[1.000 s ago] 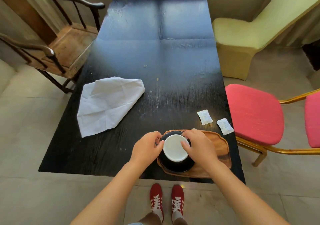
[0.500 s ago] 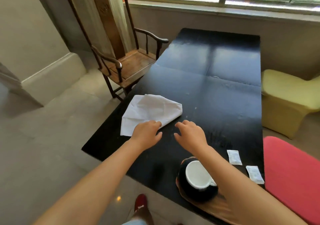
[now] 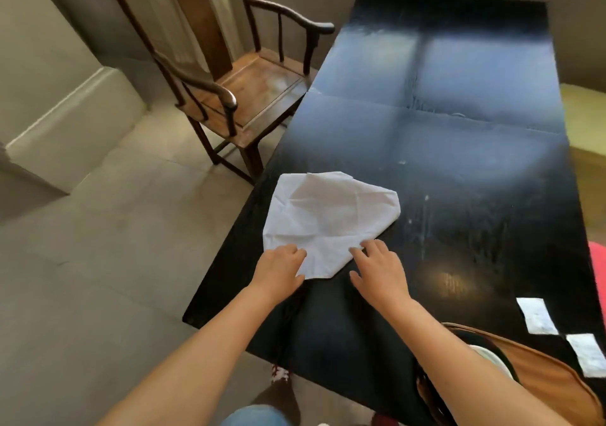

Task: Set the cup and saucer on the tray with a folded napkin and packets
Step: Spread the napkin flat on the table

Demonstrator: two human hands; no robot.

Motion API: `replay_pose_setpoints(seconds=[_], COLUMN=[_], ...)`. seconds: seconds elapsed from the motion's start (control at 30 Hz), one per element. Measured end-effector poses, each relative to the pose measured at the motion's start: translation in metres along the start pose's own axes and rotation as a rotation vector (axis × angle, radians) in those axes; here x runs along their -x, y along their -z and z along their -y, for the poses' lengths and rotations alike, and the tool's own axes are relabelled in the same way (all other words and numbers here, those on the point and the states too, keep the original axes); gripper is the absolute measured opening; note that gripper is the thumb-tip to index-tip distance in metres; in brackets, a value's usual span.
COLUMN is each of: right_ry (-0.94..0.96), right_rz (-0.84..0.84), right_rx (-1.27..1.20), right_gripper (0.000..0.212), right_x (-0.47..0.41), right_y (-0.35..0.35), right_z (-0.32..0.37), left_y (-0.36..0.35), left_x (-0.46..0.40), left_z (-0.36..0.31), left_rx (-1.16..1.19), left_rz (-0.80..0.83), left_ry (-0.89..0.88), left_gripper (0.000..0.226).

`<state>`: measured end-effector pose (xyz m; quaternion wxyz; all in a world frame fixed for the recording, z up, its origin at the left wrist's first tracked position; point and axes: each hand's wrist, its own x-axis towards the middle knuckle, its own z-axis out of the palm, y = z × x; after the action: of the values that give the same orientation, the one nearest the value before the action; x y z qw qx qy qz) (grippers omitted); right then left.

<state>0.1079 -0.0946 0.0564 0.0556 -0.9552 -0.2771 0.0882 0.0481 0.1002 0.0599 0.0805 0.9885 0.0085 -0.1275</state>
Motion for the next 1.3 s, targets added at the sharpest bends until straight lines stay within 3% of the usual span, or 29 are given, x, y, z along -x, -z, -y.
replay_pose_setpoints(seconds=[0.3, 0.53, 0.6, 0.63, 0.8, 0.93, 1.07, 1.17, 1.3], right_ry=[-0.129, -0.223, -0.254, -0.269, -0.313, -0.271, -0.242, -0.189, -0.045], right_rz=[0.146, 0.054, 0.031, 0.012, -0.206, -0.405, -0.527, -0.583, -0.474], right_rx=[0.004, -0.086, -0.124, -0.150, -0.352, -0.367, -0.455, -0.598, -0.459], right_gripper=[0.050, 0.042, 0.038, 0.034, 0.012, 0.025, 0.013, 0.021, 0.007], right_x=[-0.018, -0.027, -0.028, -0.029, -0.033, -0.047, -0.056, -0.052, -0.049], right_y=[-0.073, -0.089, -0.089, -0.087, -0.050, -0.004, 0.041, 0.076, 0.124], right_z=[0.030, 0.034, 0.035, 0.034, 0.021, 0.013, 0.020, 0.014, -0.004], left_y=[-0.055, -0.063, -0.052, -0.045, 0.008, 0.058, 0.111, 0.144, 0.174], left_x=[-0.040, -0.060, -0.063, -0.064, -0.060, -0.058, -0.056, -0.050, -0.042], left_z=[0.023, 0.016, 0.013, 0.012, 0.014, 0.014, 0.003, 0.010, 0.034], left_rx=[-0.077, 0.009, 0.108, 0.156, 0.406, 0.561, 0.660, 0.616, 0.376], left_rz=[0.219, 0.141, 0.157, 0.153, 0.141, 0.082, 0.004, -0.021, -0.059], left_ry=[-0.194, -0.224, -0.155, -0.111, -0.061, -0.084, -0.131, -0.184, -0.233], left_gripper=[0.035, 0.029, 0.009, 0.014, 0.023, 0.022, 0.019, 0.015, 0.018])
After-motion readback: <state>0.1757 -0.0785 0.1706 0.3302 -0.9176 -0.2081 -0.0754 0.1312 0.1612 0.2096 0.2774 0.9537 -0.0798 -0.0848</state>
